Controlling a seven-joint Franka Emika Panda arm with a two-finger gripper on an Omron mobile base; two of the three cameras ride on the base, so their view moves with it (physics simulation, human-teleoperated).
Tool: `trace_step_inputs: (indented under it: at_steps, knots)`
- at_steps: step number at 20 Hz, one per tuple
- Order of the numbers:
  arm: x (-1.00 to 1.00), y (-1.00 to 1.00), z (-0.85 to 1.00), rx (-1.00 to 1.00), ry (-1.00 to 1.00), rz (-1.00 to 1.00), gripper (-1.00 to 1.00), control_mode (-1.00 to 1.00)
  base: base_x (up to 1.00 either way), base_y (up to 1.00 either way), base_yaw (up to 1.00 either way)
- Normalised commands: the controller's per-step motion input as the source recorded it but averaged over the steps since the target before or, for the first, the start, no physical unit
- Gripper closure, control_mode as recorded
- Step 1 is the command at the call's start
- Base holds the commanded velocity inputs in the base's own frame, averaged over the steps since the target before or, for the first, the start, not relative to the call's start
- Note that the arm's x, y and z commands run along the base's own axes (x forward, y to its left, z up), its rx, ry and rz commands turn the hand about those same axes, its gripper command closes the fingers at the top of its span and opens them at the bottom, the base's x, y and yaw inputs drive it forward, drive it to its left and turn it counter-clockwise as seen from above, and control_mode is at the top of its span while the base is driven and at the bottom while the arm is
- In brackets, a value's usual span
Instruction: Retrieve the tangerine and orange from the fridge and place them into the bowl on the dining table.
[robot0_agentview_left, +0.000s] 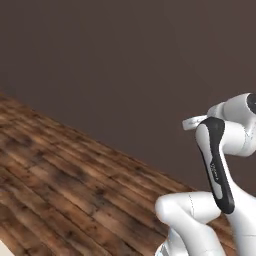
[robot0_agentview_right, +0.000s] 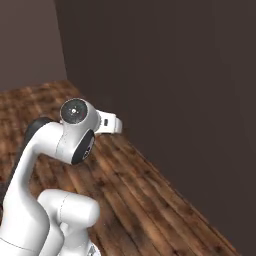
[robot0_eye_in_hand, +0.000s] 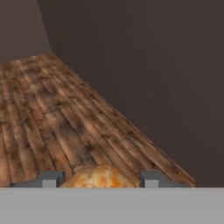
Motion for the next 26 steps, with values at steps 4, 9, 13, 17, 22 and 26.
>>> trace_step_inputs:
  at_steps: [4, 9, 13, 17, 22, 26]
  knots:
    - [0.0, 0.0, 0.0, 0.0, 0.0, 0.0, 1.0, 1.0, 0.22, 0.0, 0.93]
    - [0.0, 0.0, 0.0, 0.0, 0.0, 0.0, 1.0, 1.0, 0.23, 0.0, 0.92]
    - [0.0, 0.0, 0.0, 0.0, 0.0, 0.0, 1.0, 1.0, 0.37, -0.01, 0.85]
    - [0.0, 0.0, 0.0, 0.0, 0.0, 0.0, 1.0, 1.0, 0.44, -0.18, 0.69]
    - [0.0, 0.0, 0.0, 0.0, 0.0, 0.0, 1.0, 1.0, 0.89, -0.44, 0.54]
    - [0.0, 0.0, 0.0, 0.0, 0.0, 0.0, 1.0, 1.0, 1.0, -0.67, 0.4]
